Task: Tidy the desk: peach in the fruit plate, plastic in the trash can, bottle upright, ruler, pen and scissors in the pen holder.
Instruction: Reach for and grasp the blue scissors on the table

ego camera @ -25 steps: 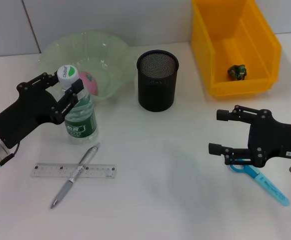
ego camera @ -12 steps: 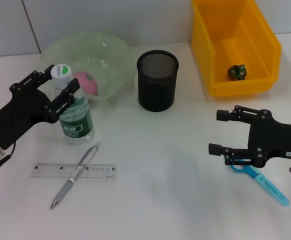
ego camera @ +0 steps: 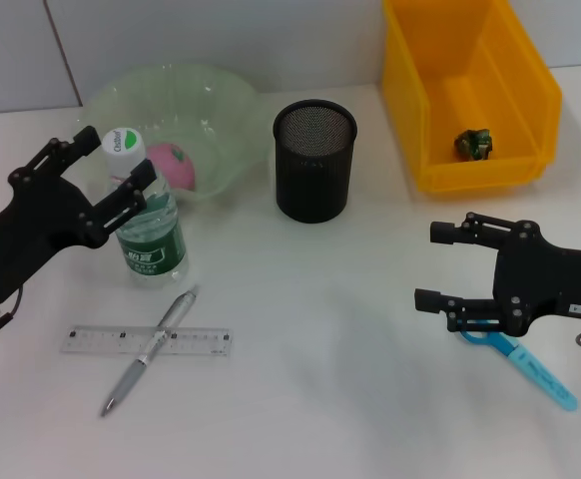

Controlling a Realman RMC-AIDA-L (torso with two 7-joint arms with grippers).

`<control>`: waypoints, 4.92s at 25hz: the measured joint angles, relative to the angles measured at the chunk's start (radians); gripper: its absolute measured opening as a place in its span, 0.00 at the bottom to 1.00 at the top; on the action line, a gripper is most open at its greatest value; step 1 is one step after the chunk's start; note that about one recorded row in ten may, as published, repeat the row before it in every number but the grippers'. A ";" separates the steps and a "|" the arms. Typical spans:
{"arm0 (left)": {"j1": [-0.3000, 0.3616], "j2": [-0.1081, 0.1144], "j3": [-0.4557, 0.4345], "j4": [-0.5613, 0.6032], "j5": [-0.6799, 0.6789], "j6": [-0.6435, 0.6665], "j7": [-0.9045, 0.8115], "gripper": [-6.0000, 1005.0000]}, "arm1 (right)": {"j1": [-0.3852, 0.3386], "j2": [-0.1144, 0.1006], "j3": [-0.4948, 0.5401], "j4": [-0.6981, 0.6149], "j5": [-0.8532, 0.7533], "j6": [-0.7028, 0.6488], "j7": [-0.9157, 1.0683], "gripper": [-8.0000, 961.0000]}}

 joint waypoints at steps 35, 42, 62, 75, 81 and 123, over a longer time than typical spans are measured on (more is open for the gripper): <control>0.205 0.002 0.104 0.187 0.323 0.190 -0.093 0.78 | 0.249 -0.046 -0.180 -0.753 -0.640 -0.241 1.387 0.85; 0.202 0.003 0.118 0.187 0.324 0.187 -0.069 0.78 | 0.285 0.017 -0.331 -0.839 -0.857 -0.331 1.468 0.85; 0.203 0.003 0.111 0.157 0.317 0.183 -0.004 0.78 | 0.255 0.031 -0.488 -0.680 -0.957 -0.167 1.612 0.85; 0.195 0.001 0.113 0.147 0.317 0.183 0.019 0.78 | 0.249 0.033 -0.625 -0.618 -0.955 -0.063 1.690 0.85; 0.199 0.001 0.112 0.147 0.317 0.186 0.032 0.78 | 0.247 0.035 -0.679 -0.618 -0.955 -0.044 1.718 0.85; 0.195 0.001 0.116 0.136 0.317 0.193 0.043 0.78 | 0.225 0.036 -0.796 -0.600 -0.927 0.038 1.749 0.79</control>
